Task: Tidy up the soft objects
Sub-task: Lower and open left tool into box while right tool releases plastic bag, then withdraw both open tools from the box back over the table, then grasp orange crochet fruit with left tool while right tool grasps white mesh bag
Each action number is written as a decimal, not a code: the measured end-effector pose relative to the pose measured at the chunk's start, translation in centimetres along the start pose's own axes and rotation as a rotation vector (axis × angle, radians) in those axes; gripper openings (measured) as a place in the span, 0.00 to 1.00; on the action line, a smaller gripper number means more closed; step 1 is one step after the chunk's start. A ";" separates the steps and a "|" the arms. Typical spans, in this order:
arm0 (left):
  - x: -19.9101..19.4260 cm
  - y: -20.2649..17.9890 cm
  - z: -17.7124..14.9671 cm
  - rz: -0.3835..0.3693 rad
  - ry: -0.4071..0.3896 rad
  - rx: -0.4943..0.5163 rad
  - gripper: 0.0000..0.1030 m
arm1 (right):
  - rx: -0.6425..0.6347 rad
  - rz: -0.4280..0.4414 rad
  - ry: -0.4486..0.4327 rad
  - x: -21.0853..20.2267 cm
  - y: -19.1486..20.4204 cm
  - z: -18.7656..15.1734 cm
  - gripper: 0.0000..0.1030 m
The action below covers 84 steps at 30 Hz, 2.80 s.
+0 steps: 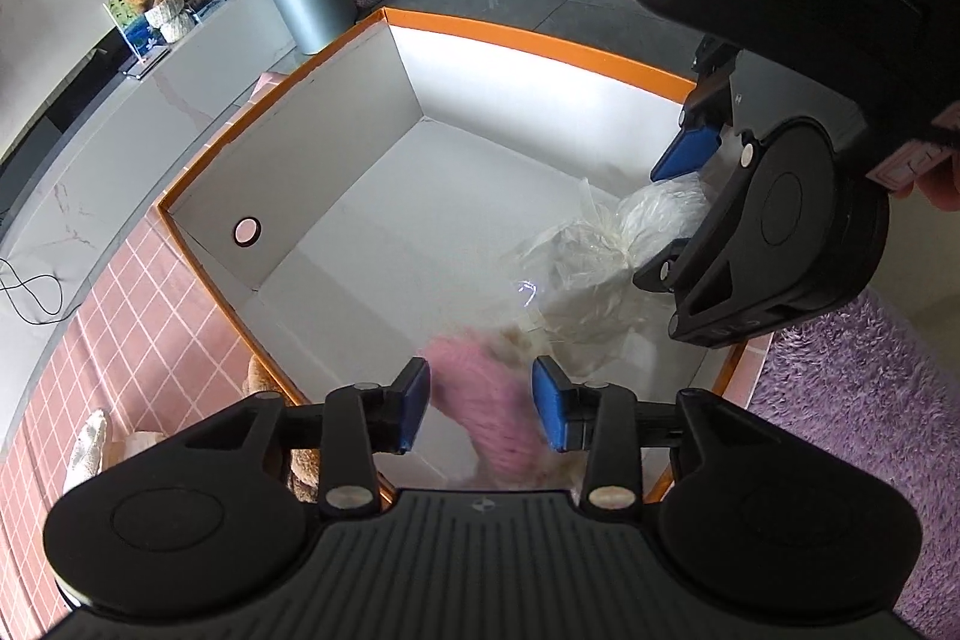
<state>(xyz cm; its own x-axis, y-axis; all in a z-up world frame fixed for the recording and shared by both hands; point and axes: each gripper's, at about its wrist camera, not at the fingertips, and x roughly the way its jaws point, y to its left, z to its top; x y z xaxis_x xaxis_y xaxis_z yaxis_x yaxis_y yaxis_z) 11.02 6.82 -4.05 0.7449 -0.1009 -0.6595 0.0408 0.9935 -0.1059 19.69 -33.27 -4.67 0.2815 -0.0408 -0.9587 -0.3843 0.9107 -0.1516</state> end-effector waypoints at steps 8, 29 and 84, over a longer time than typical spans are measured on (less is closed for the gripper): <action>-3.5 -0.1 1.3 0.028 -0.091 0.014 0.74 | -0.015 -0.038 -0.023 -0.6 0.3 0.0 0.57; -7.7 -8.6 4.5 -0.141 -0.245 0.187 0.82 | 0.071 -0.125 -0.260 -6.5 0.9 -2.5 0.76; 9.2 -25.6 3.6 -0.233 0.234 0.835 0.64 | 0.011 -0.042 -0.797 -5.8 24.8 -3.7 0.80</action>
<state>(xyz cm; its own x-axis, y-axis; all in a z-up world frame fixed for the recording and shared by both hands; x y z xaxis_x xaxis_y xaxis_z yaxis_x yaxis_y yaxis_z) 19.23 -19.35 -4.67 0.5065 -0.2217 -0.8333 0.7128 0.6514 0.2600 5.29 -11.96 -3.75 0.8412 0.2270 -0.4908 -0.3516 0.9192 -0.1775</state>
